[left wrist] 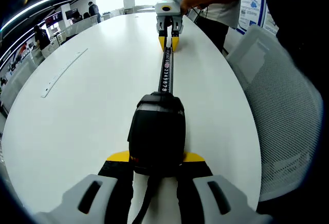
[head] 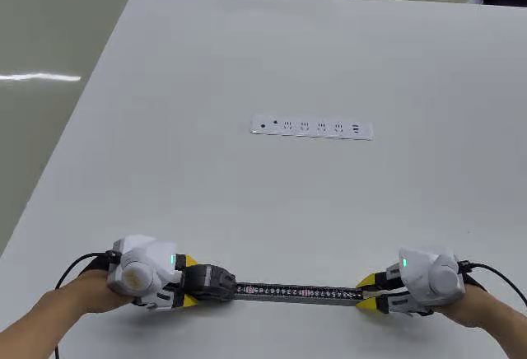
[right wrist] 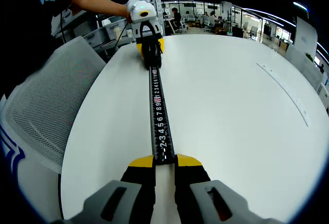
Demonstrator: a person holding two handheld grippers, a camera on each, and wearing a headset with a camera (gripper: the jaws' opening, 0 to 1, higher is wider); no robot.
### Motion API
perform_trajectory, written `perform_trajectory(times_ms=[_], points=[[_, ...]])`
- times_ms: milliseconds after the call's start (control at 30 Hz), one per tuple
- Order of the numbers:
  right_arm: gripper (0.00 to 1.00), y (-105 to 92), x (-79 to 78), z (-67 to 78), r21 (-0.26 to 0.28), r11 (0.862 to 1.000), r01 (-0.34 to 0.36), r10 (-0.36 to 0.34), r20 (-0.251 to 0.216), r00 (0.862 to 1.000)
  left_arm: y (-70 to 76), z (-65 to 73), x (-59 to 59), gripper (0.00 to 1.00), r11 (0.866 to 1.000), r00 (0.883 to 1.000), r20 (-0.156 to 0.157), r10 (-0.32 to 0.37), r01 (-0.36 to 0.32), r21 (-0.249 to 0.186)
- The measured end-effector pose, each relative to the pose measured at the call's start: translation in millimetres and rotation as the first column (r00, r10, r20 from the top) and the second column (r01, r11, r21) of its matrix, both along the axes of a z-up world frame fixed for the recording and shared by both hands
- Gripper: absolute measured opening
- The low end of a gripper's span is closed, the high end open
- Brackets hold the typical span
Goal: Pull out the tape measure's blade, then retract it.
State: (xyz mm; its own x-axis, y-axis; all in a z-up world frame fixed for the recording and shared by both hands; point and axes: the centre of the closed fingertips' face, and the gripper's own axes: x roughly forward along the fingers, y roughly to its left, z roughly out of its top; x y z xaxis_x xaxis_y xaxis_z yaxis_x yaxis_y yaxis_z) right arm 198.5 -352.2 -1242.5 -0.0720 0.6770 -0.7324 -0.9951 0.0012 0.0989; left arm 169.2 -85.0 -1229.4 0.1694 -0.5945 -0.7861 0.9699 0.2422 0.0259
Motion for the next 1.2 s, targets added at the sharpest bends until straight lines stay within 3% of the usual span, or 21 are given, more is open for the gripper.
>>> perform_trajectory(times_ms=[433, 733, 1200], points=[[0.12, -5.9, -0.1, -0.1, -0.002, 1.0, 0.015, -0.015, 0.027, 1.0, -0.5, 0.0, 0.3, 0.29, 1.0, 1.0, 0.0, -0.002, 0.002, 0.0], [0.13, -7.0, -4.5, -1.1, -0.02, 1.0, -0.015, 0.016, 0.049, 0.999, -3.0, -0.7, 0.7, 0.3, 1.0, 1.0, -0.003, -0.016, 0.016, -0.008], [0.16, -6.9, -6.3, -0.1, -0.048, 0.999, -0.011, 0.014, 0.062, 0.998, -3.6, -0.4, 1.6, 0.31, 0.999, 0.999, 0.018, -0.036, 0.036, 0.001]])
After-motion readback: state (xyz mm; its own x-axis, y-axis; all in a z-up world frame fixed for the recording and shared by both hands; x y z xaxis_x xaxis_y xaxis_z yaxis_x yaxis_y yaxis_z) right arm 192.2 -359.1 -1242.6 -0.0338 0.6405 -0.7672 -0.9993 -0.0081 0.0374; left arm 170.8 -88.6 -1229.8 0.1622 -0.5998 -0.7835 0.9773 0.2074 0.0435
